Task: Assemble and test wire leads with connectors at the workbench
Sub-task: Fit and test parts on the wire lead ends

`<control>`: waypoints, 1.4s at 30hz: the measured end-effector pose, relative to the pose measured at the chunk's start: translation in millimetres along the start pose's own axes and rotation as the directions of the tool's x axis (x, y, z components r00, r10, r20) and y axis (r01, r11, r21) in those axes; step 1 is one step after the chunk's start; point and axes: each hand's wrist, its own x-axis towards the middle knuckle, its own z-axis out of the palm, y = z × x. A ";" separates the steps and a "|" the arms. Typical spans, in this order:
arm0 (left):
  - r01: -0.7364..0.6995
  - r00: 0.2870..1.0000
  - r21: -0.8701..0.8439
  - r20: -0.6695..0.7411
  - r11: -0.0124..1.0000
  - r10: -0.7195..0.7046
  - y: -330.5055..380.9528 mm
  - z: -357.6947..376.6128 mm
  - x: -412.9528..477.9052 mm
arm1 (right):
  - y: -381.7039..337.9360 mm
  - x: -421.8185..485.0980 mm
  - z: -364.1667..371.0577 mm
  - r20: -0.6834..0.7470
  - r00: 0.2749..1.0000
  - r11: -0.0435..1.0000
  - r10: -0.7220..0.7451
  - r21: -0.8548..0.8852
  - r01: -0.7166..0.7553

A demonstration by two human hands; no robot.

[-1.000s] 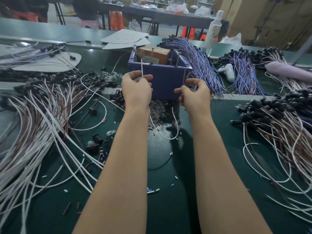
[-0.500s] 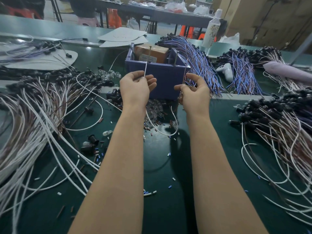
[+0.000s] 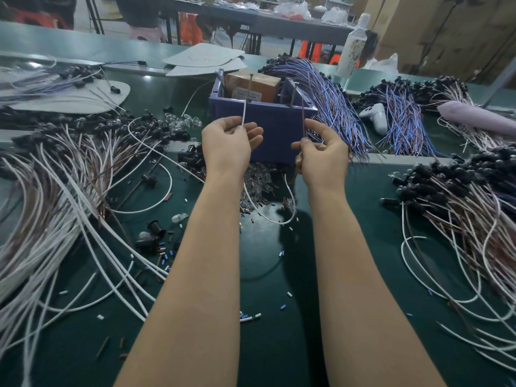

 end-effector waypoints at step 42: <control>-0.136 0.937 0.452 0.348 0.882 -0.034 33.8 20.2 -31.6 | -48.2 -15.0 -25.0 0.124 0.992 0.996 0.033 0.072 -0.042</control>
